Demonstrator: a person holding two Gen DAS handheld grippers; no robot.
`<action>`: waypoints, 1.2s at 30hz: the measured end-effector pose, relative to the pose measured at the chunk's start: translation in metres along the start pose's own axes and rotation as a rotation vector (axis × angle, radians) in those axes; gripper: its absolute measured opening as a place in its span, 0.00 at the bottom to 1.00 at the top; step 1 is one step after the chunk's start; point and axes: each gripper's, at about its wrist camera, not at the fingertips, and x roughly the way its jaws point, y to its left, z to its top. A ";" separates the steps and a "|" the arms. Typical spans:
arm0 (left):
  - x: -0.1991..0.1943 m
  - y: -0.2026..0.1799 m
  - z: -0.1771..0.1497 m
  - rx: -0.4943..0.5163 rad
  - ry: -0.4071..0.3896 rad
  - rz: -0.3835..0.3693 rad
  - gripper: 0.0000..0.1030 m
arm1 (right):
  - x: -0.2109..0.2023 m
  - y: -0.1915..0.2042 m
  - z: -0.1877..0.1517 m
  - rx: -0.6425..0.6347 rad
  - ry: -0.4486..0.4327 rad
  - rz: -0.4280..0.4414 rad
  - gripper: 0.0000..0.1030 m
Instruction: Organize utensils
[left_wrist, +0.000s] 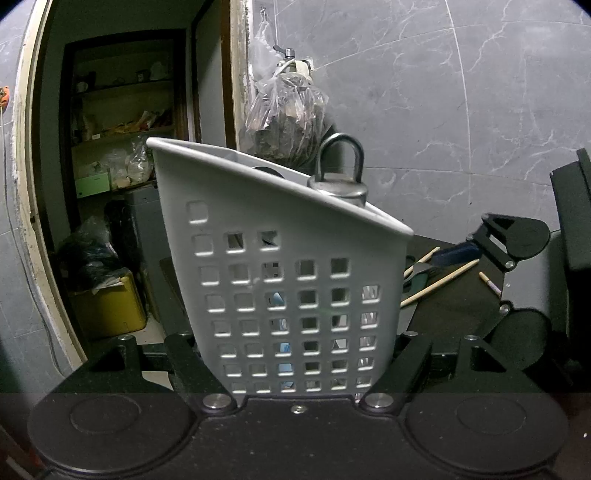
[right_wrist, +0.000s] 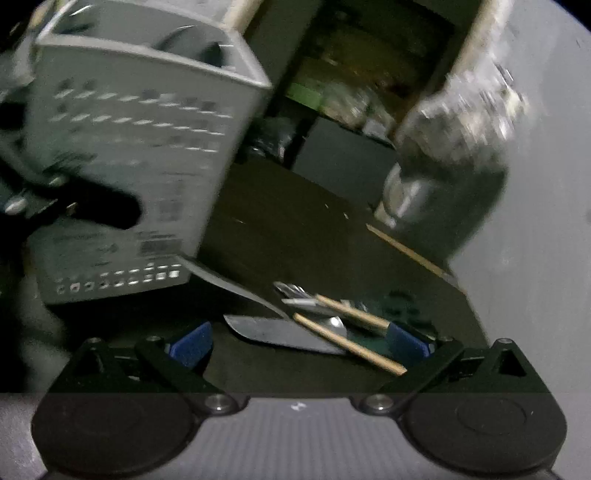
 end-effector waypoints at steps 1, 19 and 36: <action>0.000 0.000 0.000 0.000 0.000 0.000 0.75 | 0.001 0.005 0.001 -0.034 -0.014 -0.007 0.99; 0.000 0.000 0.000 0.000 0.000 -0.001 0.75 | 0.005 0.066 0.005 -0.417 -0.143 -0.056 0.49; 0.000 0.000 0.000 0.000 0.000 0.000 0.75 | -0.004 0.088 -0.023 -0.587 -0.216 -0.144 0.02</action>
